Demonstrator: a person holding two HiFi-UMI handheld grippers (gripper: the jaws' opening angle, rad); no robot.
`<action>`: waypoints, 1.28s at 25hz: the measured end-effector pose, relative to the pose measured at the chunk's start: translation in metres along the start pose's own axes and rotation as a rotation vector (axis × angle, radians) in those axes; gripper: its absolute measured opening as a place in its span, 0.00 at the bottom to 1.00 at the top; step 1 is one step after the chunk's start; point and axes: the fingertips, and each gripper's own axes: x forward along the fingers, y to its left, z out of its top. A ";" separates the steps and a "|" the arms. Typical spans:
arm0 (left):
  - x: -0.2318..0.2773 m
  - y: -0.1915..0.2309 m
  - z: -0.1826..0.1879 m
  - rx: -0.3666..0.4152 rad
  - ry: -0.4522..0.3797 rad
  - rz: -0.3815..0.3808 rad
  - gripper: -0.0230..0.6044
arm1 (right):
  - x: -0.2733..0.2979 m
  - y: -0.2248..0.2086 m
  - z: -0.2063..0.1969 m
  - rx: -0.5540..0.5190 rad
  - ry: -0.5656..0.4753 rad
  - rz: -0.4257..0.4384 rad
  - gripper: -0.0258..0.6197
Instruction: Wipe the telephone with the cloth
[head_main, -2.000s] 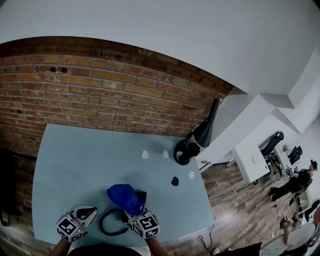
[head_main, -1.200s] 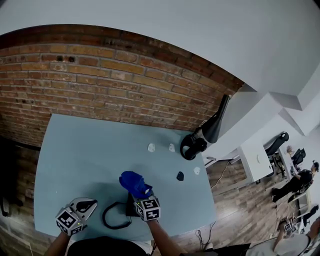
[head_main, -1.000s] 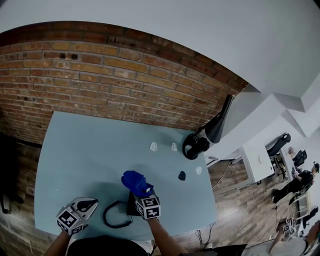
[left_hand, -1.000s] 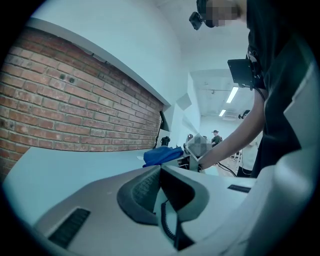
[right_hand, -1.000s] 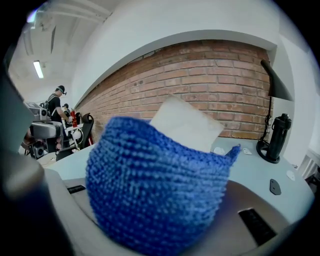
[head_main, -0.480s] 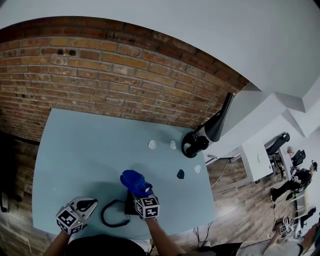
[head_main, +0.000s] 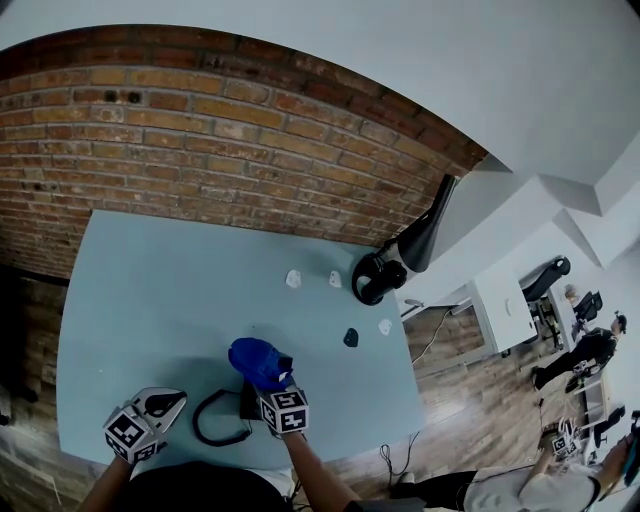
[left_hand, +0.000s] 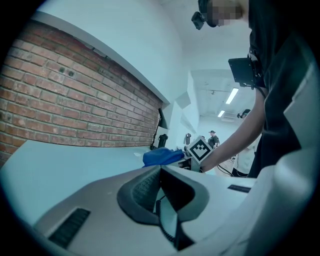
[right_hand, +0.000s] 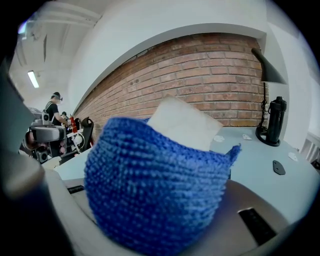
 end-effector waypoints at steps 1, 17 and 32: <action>0.000 0.000 0.000 0.003 0.000 0.001 0.07 | 0.000 0.002 -0.002 -0.003 0.005 0.005 0.25; 0.009 -0.015 -0.003 0.018 0.005 -0.025 0.07 | -0.020 0.021 -0.043 -0.013 0.049 0.036 0.25; 0.011 -0.024 -0.012 0.024 0.023 -0.049 0.07 | -0.038 0.042 -0.079 0.010 0.076 0.086 0.25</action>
